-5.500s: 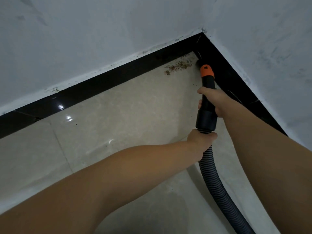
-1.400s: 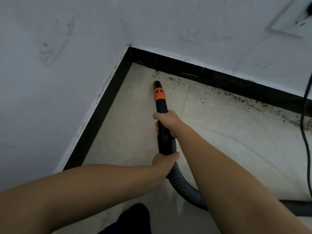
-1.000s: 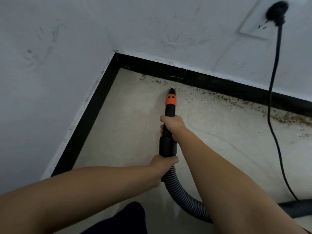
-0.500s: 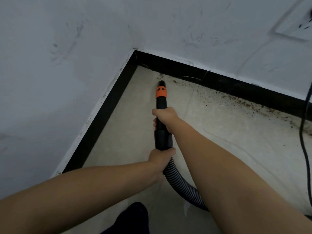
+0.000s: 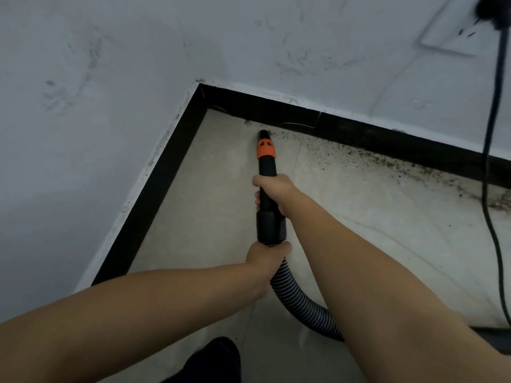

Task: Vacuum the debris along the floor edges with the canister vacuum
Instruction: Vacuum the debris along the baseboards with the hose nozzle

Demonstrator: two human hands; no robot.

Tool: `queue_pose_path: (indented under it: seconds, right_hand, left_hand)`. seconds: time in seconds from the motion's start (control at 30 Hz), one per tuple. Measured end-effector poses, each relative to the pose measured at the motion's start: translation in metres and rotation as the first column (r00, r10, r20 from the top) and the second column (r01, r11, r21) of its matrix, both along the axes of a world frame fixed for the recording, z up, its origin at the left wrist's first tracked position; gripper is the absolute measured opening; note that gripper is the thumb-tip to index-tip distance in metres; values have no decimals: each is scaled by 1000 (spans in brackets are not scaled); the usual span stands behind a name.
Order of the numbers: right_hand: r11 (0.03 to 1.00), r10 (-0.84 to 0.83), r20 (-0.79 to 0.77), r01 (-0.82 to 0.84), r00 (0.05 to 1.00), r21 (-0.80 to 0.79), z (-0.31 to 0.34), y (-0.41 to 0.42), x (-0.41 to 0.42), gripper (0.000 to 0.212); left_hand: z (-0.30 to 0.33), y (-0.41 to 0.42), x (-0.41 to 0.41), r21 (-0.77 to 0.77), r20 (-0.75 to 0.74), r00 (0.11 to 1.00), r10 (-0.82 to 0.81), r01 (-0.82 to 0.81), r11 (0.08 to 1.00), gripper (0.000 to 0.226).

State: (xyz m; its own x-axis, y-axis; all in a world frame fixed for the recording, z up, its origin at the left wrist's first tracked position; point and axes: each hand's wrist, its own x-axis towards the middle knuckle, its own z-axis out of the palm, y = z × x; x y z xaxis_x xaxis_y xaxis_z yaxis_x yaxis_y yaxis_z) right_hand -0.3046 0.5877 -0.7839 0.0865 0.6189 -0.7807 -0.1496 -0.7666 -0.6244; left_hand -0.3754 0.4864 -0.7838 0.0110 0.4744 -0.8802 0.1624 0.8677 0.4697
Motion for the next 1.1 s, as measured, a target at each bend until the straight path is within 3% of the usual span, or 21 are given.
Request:
queue_pose_path:
  seconds: [0.2,0.37,1.1]
  right_hand:
    - [986,-165,18,165,986,-13,-1,-24,30,12]
    - [986,-165,46,165,985,-9,2,-11,32,11]
    - [984,168,65,-171,984,49,-4,54,-36,12]
  left_hand:
    - [3,-13,14,-4,15,990,-144,144,990,15]
    - [6,-2,15,16,51,992,-118,117,993,8]
    - [-5,41,-17,10,73,979,189,-191,982,14]
